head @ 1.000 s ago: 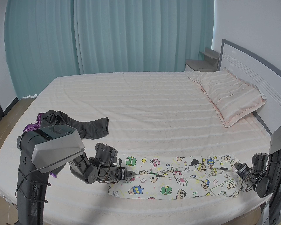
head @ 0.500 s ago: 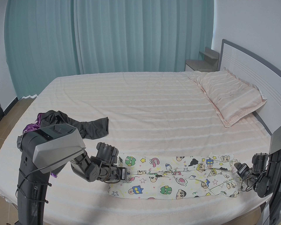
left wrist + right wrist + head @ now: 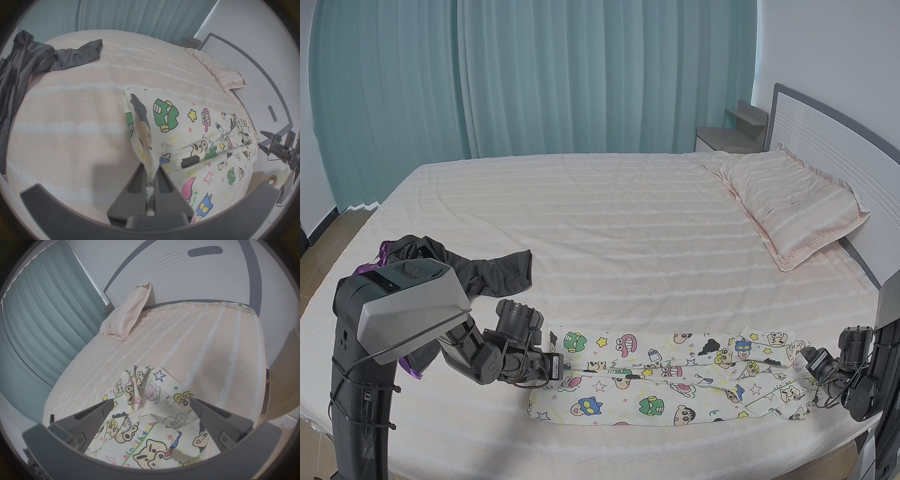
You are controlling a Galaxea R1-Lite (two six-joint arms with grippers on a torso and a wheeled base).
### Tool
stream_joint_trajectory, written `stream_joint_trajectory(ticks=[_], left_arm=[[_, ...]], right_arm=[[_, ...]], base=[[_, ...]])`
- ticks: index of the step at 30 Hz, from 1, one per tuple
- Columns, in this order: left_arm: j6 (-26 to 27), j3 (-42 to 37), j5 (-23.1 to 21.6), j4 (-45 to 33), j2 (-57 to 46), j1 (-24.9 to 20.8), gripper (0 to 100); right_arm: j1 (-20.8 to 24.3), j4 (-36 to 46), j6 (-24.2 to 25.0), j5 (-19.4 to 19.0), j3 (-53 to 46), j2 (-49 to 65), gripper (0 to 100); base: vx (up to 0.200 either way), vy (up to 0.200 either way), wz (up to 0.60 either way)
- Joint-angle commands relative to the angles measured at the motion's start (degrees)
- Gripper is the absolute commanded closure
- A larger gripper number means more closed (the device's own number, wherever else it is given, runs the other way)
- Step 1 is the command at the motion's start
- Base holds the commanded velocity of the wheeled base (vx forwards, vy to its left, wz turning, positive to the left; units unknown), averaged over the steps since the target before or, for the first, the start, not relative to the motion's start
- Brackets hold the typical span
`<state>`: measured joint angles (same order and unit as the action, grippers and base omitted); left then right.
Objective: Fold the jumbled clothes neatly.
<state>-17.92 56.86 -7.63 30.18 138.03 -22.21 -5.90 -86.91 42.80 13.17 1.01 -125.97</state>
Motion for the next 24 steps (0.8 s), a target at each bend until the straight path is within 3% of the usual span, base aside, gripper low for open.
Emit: stream_joint_trajectory(ticks=[1,18,24], left_arm=[[0.0,-0.7,0.1,0.1,-1.3,1.0,100],[0.1,-2.9,-0.5,0.0,-4.0,5.1,100],[0.1,-7.6,-3.9,0.0,-9.6,11.5,100]], right_arm=[[0.0,0.0,0.0,0.0,-1.0,0.0,0],[0.0,0.0,0.0,-0.1,-1.0,0.0,0],[-0.2,0.0,0.1,-0.3,-1.0,-0.2,0]], base=[[0.000,0.000,0.00],[0.000,0.000,0.00],[0.000,0.000,0.00]])
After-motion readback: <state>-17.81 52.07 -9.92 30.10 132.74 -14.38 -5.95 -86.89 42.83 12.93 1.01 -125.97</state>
